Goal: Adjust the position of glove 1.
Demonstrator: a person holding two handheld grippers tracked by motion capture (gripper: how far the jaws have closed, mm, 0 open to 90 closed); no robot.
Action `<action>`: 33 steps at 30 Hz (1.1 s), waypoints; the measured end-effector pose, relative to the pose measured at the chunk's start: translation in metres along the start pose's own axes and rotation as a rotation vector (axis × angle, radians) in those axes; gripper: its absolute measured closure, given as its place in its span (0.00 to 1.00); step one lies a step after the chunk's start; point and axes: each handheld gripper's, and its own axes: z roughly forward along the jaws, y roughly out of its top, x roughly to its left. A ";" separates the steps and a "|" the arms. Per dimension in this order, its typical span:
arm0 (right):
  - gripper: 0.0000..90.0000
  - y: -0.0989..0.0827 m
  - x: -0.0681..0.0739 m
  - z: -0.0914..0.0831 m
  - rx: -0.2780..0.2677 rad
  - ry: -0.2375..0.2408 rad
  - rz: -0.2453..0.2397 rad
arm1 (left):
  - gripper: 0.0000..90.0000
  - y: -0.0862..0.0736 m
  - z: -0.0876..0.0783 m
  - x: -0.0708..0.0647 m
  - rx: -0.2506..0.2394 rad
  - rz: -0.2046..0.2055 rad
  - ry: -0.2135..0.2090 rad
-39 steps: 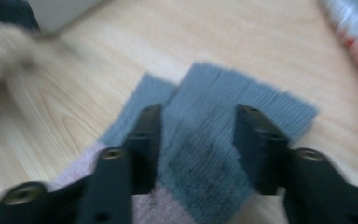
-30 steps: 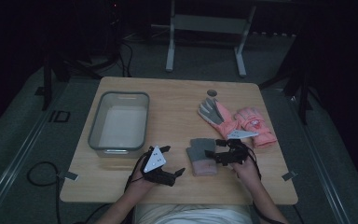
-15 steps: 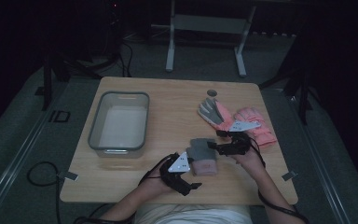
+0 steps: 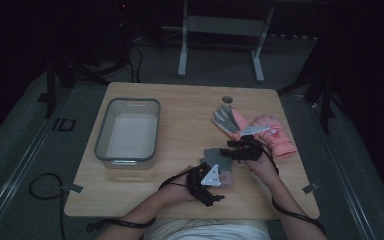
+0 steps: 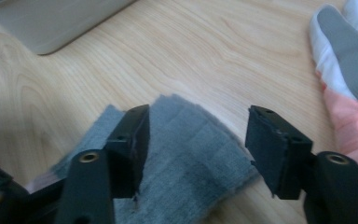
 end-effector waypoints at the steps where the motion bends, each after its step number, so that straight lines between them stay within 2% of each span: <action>1: 0.44 -0.002 -0.001 0.002 0.003 -0.037 -0.003 | 0.22 0.000 0.000 0.003 0.008 0.006 -0.001; 2: 0.43 -0.003 -0.004 0.004 0.016 -0.017 0.015 | 0.23 0.000 0.001 0.004 0.001 -0.006 0.004; 3: 0.42 -0.005 -0.006 0.006 0.022 -0.010 0.034 | 0.25 0.000 0.003 0.004 0.037 0.035 0.011; 4: 0.41 -0.006 -0.007 0.008 0.031 -0.031 0.029 | 0.25 -0.002 0.004 0.004 0.055 0.054 0.020; 5: 0.41 -0.007 -0.008 0.010 0.043 -0.023 0.041 | 0.25 -0.003 0.005 0.006 0.051 0.031 0.012; 6: 0.39 -0.008 -0.010 0.012 0.048 -0.013 0.056 | 0.26 -0.003 0.006 0.004 0.078 0.067 0.032; 7: 0.38 -0.009 -0.009 0.014 0.056 -0.029 0.049 | 0.26 -0.004 0.006 0.004 0.083 0.073 0.030; 8: 0.37 -0.010 -0.009 0.016 0.075 -0.026 0.049 | 0.26 -0.004 0.007 0.004 0.067 0.051 0.026; 9: 0.37 -0.011 -0.010 0.018 0.085 -0.016 0.056 | 0.26 -0.004 0.007 0.004 0.085 0.074 0.040; 10: 0.37 -0.013 -0.009 0.020 0.087 -0.024 0.042 | 0.27 -0.004 0.008 0.003 0.097 0.085 0.048; 11: 0.37 -0.014 -0.008 0.021 0.096 -0.034 0.030 | 0.27 -0.004 0.008 0.004 0.082 0.054 0.032; 13: 0.37 -0.014 -0.006 0.021 0.099 -0.043 0.018 | 0.28 -0.004 0.011 0.001 0.125 0.107 0.064; 14: 0.37 -0.014 -0.004 0.022 0.110 -0.056 -0.002 | 0.28 -0.004 0.012 0.001 0.120 0.091 0.057; 15: 0.37 -0.014 -0.003 0.022 0.113 -0.062 -0.013 | 0.28 -0.005 0.012 0.000 0.124 0.105 0.069; 17: 0.36 -0.013 -0.003 0.022 0.119 -0.067 -0.012 | 0.31 -0.005 0.012 0.002 0.119 0.089 0.073; 19: 0.36 -0.013 -0.002 0.023 0.123 -0.072 -0.024 | 0.33 -0.005 0.012 0.002 0.119 0.089 0.073; 20: 0.33 -0.014 -0.004 0.025 0.125 -0.072 -0.004 | 0.37 -0.008 0.012 0.004 0.111 0.080 0.081; 21: 0.33 -0.014 -0.004 0.025 0.129 -0.074 -0.012 | 0.41 -0.008 0.012 0.005 0.110 0.085 0.099; 22: 0.37 -0.014 -0.003 0.026 0.125 -0.077 -0.015 | 0.45 -0.009 0.013 0.005 0.100 0.078 0.091; 23: 0.47 -0.014 -0.002 0.026 0.119 -0.064 -0.020 | 0.46 -0.010 0.014 0.008 0.095 0.070 0.082; 24: 0.47 -0.014 -0.002 0.026 0.119 -0.064 -0.020 | 0.48 -0.010 0.014 0.008 0.095 0.070 0.082; 25: 0.51 -0.014 -0.001 0.026 0.120 -0.036 -0.010 | 0.48 -0.009 0.014 0.009 0.100 0.082 0.088; 27: 0.64 -0.012 -0.001 0.026 0.125 -0.027 0.008 | 0.52 -0.008 0.015 0.008 0.107 0.088 0.090; 28: 0.69 -0.012 -0.002 0.027 0.130 0.012 0.030 | 0.55 -0.006 0.014 0.010 0.115 0.086 0.087; 29: 0.73 -0.013 -0.002 0.027 0.127 0.020 0.040 | 0.59 -0.004 0.012 0.012 0.125 0.086 0.081; 31: 0.76 -0.013 -0.001 0.028 0.126 0.036 0.049 | 0.70 -0.002 0.009 0.017 0.127 0.050 0.059; 33: 0.79 -0.013 0.000 0.028 0.124 0.040 0.064 | 0.74 0.000 0.008 0.020 0.137 0.044 0.038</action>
